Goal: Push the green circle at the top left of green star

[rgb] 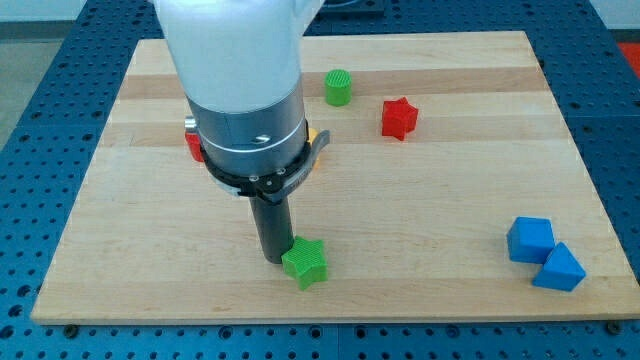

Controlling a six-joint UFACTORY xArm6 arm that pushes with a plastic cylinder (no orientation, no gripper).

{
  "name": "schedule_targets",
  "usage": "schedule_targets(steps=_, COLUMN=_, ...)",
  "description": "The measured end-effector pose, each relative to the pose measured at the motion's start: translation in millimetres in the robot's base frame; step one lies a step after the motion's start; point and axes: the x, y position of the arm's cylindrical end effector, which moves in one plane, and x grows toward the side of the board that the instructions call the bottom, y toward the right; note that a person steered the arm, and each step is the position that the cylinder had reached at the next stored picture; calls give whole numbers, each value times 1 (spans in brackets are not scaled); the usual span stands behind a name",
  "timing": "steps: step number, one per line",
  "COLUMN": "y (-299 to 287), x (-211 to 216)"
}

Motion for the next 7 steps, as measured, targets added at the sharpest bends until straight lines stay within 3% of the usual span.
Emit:
schedule_targets(steps=3, y=-23, x=-13)
schedule_targets(steps=5, y=-25, x=-53)
schedule_targets(steps=7, y=-70, x=-114)
